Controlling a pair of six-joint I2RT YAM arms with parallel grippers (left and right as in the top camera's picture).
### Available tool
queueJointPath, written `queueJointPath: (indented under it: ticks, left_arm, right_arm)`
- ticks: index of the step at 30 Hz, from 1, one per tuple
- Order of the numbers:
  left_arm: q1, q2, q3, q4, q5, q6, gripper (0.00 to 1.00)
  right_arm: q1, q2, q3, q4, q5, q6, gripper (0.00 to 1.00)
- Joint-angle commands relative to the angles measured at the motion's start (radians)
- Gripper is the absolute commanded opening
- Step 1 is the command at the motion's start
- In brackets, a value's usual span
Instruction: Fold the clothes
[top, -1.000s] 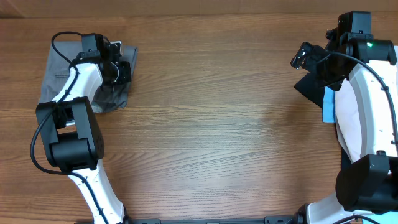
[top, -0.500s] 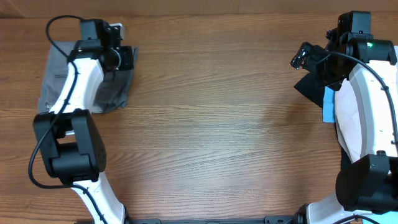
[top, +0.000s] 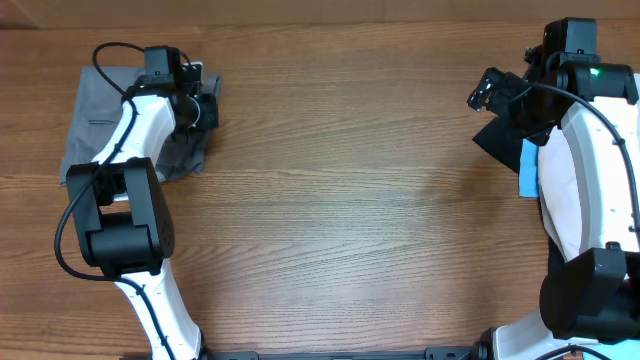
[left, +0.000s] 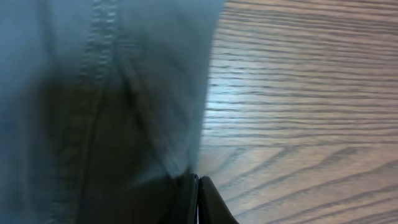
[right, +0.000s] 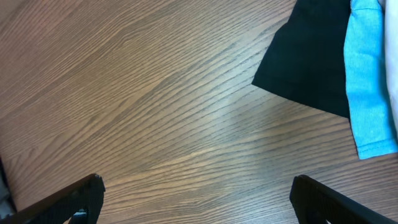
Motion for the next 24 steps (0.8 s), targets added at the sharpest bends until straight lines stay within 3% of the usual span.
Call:
queueJointPath:
  ticks: [1, 19, 24]
  left_arm:
    - [0.009, 0.006, -0.002, -0.01, -0.014, 0.046, 0.04]
    - [0.01, 0.073, -0.006, -0.025, 0.013, 0.045, 0.04]
    - [0.015, 0.099, -0.006, -0.015, -0.086, 0.045, 0.04]
  right_arm:
    - [0.0, 0.0, 0.006, 0.006, 0.01, -0.003, 1.0]
    - [0.0, 0.0, 0.006, 0.006, 0.01, -0.002, 1.0]
    - [0.0, 0.0, 0.006, 0.006, 0.01, -0.003, 1.0]
